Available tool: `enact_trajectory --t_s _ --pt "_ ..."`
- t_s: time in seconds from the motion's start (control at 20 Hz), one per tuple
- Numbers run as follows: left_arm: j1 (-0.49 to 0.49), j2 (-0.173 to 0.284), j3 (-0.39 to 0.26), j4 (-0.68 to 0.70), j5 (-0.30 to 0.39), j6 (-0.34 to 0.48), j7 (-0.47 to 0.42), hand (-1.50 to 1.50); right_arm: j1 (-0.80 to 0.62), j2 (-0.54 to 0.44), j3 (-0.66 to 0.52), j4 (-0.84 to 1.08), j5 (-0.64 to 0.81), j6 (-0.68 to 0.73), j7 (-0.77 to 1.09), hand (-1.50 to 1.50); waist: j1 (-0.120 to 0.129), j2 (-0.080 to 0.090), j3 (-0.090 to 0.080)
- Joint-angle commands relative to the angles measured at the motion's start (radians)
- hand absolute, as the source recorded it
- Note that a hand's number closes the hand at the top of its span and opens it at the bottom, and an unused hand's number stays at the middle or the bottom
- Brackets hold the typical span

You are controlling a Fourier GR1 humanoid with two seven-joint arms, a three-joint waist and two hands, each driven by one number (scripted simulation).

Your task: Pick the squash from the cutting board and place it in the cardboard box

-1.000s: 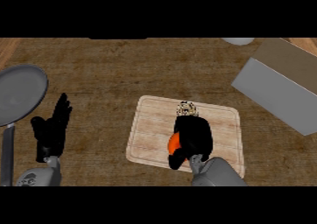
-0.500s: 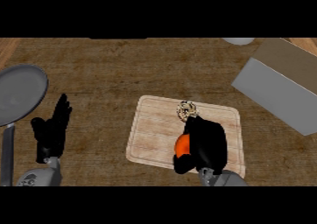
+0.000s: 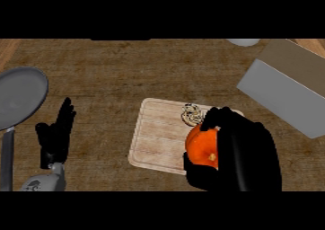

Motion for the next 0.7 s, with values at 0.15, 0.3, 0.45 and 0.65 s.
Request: enact_trajectory --t_s 0.15,0.3,0.45,0.65 --pt "-0.011 -0.017 -0.009 0.001 -0.016 0.019 0.005 0.00 -0.130 0.006 -0.159 -0.126 0.015 0.235 0.118 1.50 -0.001 0.002 0.000" --pt "-0.059 -0.006 0.011 0.057 -0.010 0.011 0.006 0.00 -0.206 -0.010 -0.232 -0.101 0.019 0.290 0.075 1.50 0.000 0.004 -0.001" --pt "-0.027 0.000 0.014 -0.006 0.015 -0.010 0.028 0.00 -0.179 -0.105 -0.397 -0.095 -0.012 0.222 -0.058 1.50 0.005 0.004 0.001" --pt "-0.074 0.008 0.024 0.074 0.005 -0.019 -0.014 0.00 -0.245 -0.174 -0.603 0.010 -0.104 0.172 -0.189 1.50 0.004 0.007 0.001"
